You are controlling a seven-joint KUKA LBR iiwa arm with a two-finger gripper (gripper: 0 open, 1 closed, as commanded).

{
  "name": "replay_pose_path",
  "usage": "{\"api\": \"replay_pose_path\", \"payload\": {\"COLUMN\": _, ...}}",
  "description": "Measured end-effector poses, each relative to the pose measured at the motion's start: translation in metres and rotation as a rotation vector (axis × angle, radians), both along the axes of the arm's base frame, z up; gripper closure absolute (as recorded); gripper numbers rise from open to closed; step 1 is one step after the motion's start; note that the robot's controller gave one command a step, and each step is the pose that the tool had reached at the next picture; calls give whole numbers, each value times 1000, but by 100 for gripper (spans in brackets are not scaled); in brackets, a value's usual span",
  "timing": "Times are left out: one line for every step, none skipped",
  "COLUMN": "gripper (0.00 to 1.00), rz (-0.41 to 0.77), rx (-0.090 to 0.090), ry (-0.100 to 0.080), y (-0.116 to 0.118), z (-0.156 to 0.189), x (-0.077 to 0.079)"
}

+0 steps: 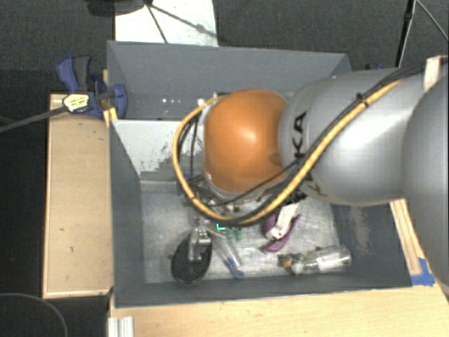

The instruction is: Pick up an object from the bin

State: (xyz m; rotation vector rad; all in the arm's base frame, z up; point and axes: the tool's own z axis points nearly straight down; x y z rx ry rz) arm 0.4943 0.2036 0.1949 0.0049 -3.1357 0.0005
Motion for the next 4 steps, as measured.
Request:
{"api": "replay_pose_path", "payload": {"gripper": 0, "rz": 63, "rx": 10, "ry": -19, "y": -23, "z": -98, "x": 23}}
{"api": "replay_pose_path", "payload": {"gripper": 0, "rz": 397, "rx": 3, "ry": -17, "y": -55, "z": -123, "x": -5}}
{"api": "replay_pose_path", "payload": {"gripper": 100, "rz": 390, "rx": 5, "ry": -27, "y": -53, "z": -120, "x": -2}}
{"api": "replay_pose_path", "payload": {"gripper": 100, "rz": 369, "rx": 1, "ry": -14, "y": -67, "z": 25, "x": 15}}
